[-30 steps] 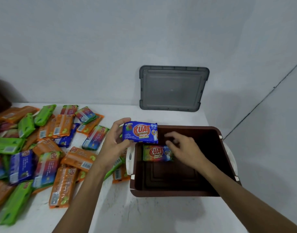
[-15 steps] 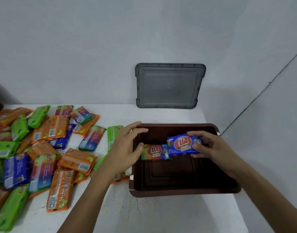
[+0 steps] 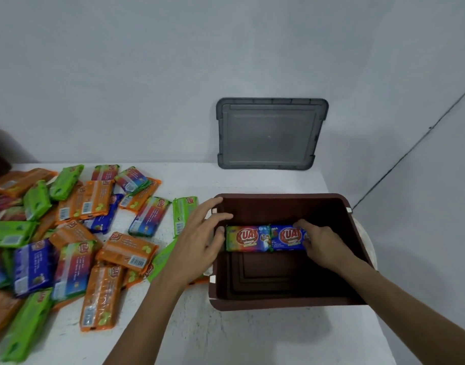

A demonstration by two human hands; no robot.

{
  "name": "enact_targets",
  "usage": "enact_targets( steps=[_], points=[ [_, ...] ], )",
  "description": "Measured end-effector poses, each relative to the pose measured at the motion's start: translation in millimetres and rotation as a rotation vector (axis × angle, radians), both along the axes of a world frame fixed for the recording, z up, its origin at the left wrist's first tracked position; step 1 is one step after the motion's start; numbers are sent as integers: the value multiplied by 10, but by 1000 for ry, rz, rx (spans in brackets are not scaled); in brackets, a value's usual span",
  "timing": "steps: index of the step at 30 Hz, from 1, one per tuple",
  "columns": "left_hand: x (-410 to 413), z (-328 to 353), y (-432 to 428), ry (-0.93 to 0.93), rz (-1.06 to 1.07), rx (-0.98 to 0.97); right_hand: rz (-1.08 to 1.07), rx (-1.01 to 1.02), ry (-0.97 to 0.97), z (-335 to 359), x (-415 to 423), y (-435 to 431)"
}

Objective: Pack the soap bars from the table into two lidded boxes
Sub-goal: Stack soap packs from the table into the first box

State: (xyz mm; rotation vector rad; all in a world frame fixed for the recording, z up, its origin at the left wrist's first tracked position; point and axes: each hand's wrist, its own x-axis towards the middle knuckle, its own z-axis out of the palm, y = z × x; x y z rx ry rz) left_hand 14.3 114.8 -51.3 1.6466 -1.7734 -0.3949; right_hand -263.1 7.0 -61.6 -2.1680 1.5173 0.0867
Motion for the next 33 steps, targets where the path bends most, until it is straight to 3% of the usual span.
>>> enact_targets(
  steps=[4, 6, 12, 16, 21, 27, 33],
  points=[
    [25, 1, 38, 3, -15, -12, 76, -44, 184, 116, 128, 55],
    [81, -14, 75, 45, -19, 17, 72, -108, 176, 281, 253, 81],
    [615, -58, 218, 32, 101, 102, 174, -265, -247, 918, 997, 197],
    [1193, -139, 225, -115, 260, 157, 295, -276, -344, 981, 1643, 189],
    [1608, -192, 64, -265, 382, 318, 453, -206, -78, 605, 2498, 70],
    [1731, -275, -114, -356, 368, 468, 471, 132, 233, 144, 2950, 0],
    [1701, -390, -176, -309, 367, 507, 433, 163, 273, 2, 2954, 49]
  ],
)
